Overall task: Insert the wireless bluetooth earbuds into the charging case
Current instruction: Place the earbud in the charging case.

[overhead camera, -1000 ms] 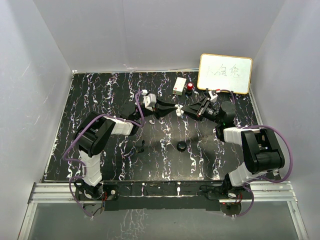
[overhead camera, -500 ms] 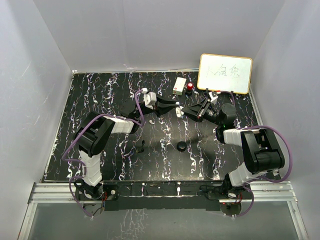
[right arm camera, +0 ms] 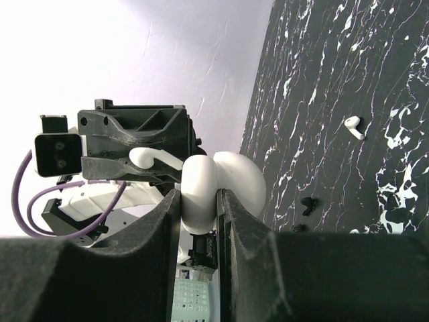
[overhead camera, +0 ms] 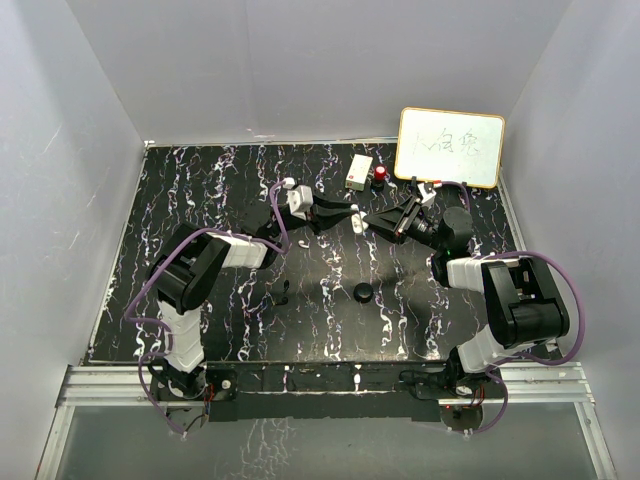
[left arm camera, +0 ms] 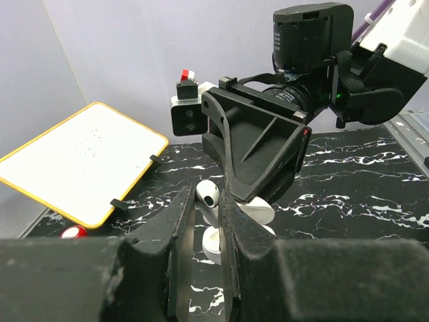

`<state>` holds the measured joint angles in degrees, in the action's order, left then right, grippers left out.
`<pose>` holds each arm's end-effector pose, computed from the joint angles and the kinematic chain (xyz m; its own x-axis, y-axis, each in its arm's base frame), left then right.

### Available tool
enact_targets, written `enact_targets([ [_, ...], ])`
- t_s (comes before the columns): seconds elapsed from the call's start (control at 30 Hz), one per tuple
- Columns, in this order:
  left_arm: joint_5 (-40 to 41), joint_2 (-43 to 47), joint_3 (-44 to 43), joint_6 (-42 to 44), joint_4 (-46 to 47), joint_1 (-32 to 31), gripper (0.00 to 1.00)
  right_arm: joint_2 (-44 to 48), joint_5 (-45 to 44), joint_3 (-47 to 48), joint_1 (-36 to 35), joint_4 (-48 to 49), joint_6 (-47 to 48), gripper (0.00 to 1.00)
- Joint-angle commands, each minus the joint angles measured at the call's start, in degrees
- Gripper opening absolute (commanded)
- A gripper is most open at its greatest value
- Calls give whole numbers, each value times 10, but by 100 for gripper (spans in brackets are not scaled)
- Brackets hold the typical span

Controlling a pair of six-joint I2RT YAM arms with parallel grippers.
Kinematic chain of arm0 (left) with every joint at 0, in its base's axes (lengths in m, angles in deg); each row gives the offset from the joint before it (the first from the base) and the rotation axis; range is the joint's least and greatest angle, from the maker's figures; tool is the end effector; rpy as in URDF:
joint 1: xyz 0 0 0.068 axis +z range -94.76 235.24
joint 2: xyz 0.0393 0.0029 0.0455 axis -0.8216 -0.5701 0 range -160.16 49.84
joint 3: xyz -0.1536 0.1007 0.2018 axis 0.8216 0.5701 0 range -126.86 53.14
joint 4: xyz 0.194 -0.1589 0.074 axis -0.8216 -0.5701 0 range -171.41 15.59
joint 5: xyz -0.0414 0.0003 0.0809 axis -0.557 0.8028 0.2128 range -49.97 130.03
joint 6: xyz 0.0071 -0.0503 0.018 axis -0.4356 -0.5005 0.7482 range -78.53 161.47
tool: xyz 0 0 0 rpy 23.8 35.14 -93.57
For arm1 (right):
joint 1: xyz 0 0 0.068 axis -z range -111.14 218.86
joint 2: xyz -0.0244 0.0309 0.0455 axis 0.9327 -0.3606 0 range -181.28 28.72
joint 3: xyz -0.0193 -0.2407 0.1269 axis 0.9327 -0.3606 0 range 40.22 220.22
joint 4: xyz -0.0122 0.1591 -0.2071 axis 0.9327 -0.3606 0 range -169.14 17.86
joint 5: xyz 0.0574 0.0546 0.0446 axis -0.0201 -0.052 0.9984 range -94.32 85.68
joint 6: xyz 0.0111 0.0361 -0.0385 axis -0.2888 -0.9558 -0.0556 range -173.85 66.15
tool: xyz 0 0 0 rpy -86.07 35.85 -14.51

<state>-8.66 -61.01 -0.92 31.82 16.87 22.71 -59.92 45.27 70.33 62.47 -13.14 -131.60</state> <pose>0.3050 -0.2261 0.2433 0.3237 -0.3378 -0.8838 0.9446 0.1694 0.2812 0.2851 0.0592 0.2005 -0.8083 0.5469 -0.2181 -0.1837 0.1178 0.9759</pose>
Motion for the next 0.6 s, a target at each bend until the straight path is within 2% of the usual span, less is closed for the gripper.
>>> enact_targets([
  [0.0, -1, 43, 6, 18, 112, -1, 0, 18, -6, -2, -2, 43, -1, 0],
  [0.57, 38, 54, 25, 38, 111, -15, 0, 15, -19, 6, -3, 45, -10, 0],
])
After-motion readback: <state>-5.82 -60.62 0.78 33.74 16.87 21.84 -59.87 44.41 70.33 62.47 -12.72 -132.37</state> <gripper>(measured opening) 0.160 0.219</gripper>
